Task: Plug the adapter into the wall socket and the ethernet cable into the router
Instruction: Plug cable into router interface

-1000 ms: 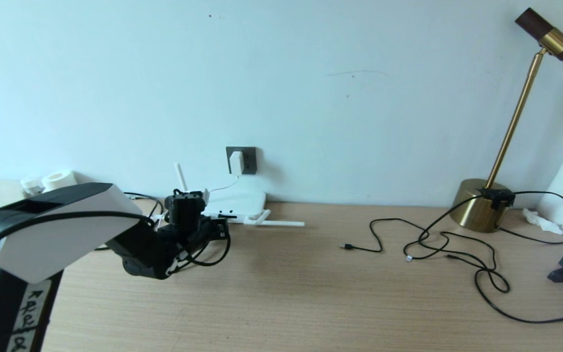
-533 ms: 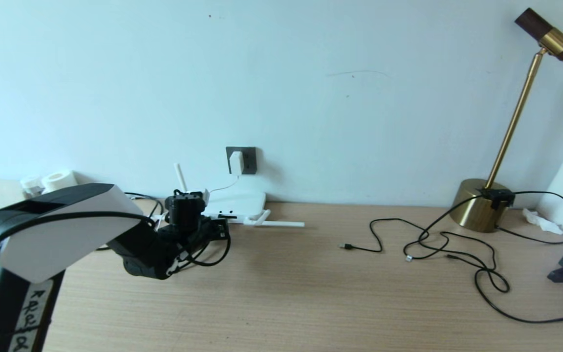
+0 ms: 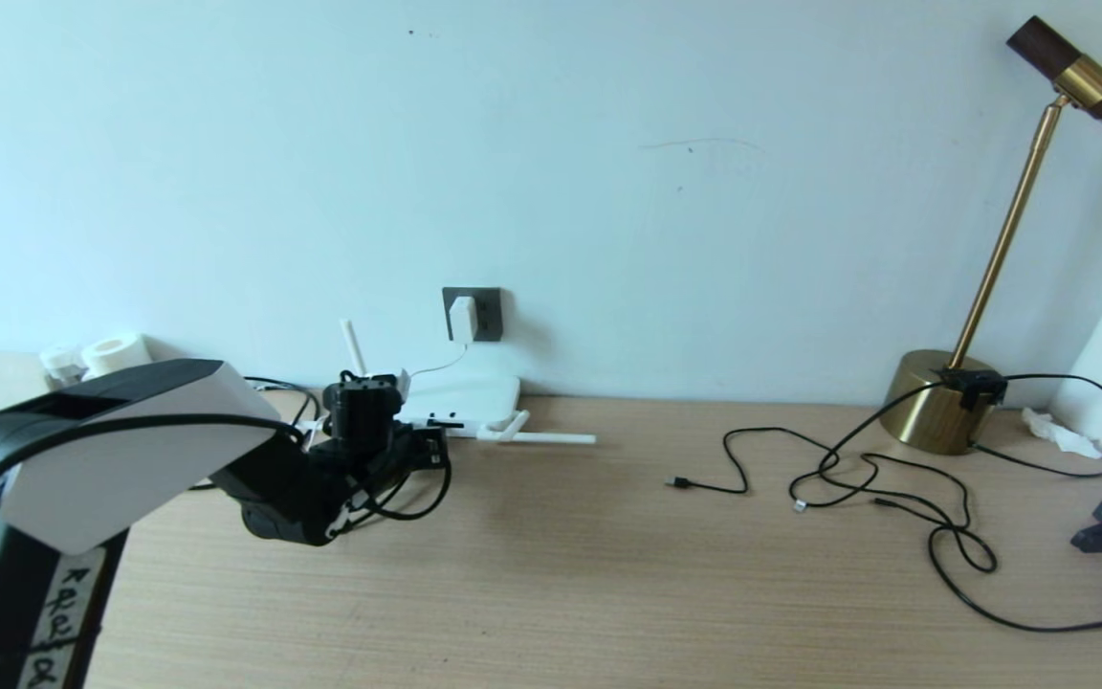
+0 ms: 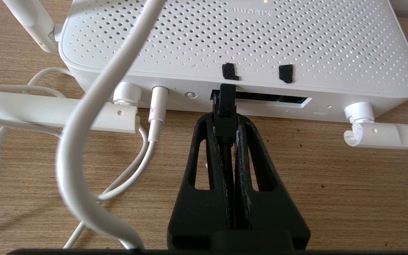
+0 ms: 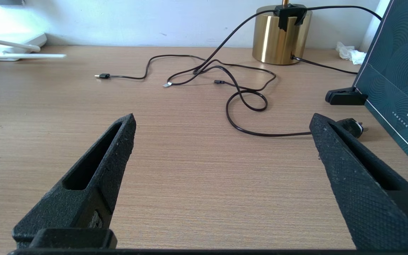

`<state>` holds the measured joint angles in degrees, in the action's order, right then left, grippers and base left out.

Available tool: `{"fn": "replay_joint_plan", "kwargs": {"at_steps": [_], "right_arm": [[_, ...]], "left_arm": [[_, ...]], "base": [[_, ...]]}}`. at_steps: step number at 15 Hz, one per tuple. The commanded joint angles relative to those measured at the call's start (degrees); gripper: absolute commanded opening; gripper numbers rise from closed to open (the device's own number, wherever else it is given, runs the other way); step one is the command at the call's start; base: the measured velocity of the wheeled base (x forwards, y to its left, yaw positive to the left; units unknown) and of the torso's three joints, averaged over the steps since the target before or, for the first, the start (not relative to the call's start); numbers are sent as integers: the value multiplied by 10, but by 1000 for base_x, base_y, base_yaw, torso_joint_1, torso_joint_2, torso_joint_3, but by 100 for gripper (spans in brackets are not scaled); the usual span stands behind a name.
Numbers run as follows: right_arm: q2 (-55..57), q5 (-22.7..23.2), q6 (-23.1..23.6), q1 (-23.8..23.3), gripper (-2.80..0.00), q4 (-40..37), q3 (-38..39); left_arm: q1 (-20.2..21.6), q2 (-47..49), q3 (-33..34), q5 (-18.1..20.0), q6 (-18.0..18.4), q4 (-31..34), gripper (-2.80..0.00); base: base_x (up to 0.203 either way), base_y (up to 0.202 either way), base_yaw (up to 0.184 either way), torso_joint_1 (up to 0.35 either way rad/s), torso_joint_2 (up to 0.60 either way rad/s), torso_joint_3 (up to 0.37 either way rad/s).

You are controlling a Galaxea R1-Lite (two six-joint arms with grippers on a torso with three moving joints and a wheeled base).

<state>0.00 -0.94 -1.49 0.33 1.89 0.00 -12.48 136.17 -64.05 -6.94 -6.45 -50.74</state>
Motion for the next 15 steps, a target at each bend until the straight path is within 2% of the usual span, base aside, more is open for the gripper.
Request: {"fn": "replay_joint_plan", "kwargs": {"at_steps": [1, 10, 15], "right_arm": [[0, 0, 0, 0, 0, 0, 6], [0, 0, 0, 0, 0, 0, 6], [0, 0, 0, 0, 0, 0, 6]], "left_arm": [[0, 1, -1, -1, -1, -4, -280], [0, -6, 7, 1, -3, -10, -280], [-4, -41, 55, 2, -4, -13, -280]], "base": [[0, 0, 0, 0, 0, 0], [0, 0, 0, 0, 0, 0], [0, 0, 0, 0, 0, 0]]}}
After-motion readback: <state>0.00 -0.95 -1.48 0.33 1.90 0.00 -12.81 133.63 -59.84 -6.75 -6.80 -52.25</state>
